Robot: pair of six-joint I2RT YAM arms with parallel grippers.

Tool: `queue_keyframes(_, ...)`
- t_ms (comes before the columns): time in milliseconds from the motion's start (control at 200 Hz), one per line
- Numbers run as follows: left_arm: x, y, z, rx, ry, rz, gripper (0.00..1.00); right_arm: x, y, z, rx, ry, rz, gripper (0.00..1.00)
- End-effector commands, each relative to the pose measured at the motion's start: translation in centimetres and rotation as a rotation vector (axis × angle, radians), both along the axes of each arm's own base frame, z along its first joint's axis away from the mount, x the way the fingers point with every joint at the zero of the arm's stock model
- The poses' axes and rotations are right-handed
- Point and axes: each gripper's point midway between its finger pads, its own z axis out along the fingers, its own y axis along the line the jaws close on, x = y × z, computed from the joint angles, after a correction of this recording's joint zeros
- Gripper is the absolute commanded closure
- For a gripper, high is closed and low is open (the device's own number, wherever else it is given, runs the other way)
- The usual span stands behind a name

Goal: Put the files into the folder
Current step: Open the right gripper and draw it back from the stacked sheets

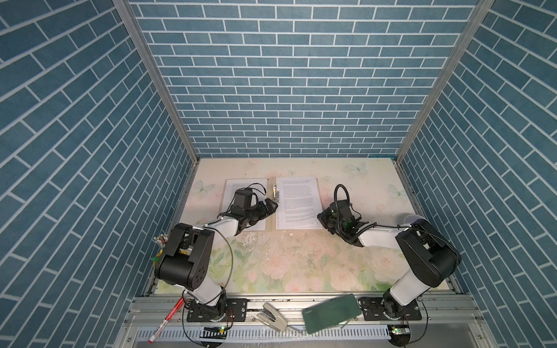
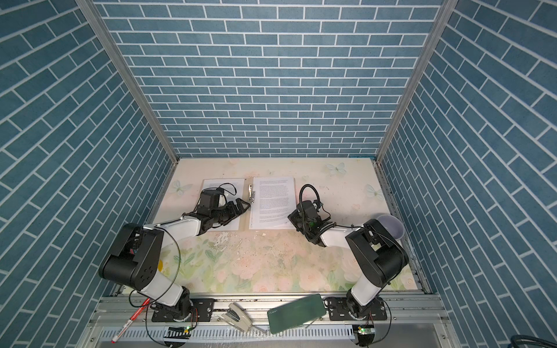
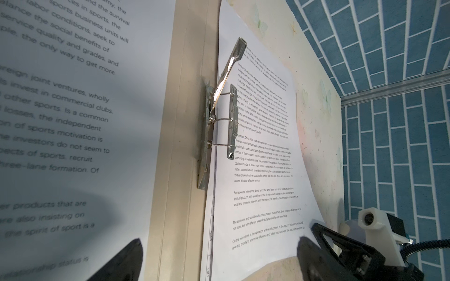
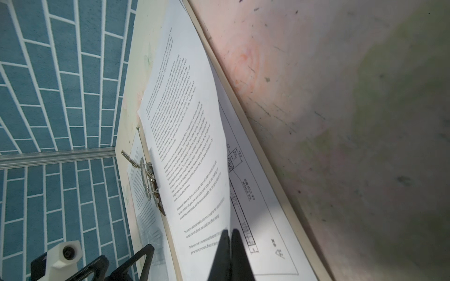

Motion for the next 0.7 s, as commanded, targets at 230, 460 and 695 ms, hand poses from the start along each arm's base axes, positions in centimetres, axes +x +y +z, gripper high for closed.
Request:
queue_keyframes(230,0.66,-0.56,0.6,-0.014,-0.025,-0.009,0.0,-0.73,0.34,0.13,0.016,0.015,-0.027,1.0)
queue_keyframes(460,0.58,-0.55,0.44,-0.014,-0.022,-0.009,0.0,-0.83,0.42,0.06,0.009,0.018,-0.03,1.0)
queue_keyframes(695,0.58,-0.63,0.39,-0.017,-0.023,-0.01,0.0,-1.11,0.31,-0.01,-0.001,0.025,-0.031,1.0)
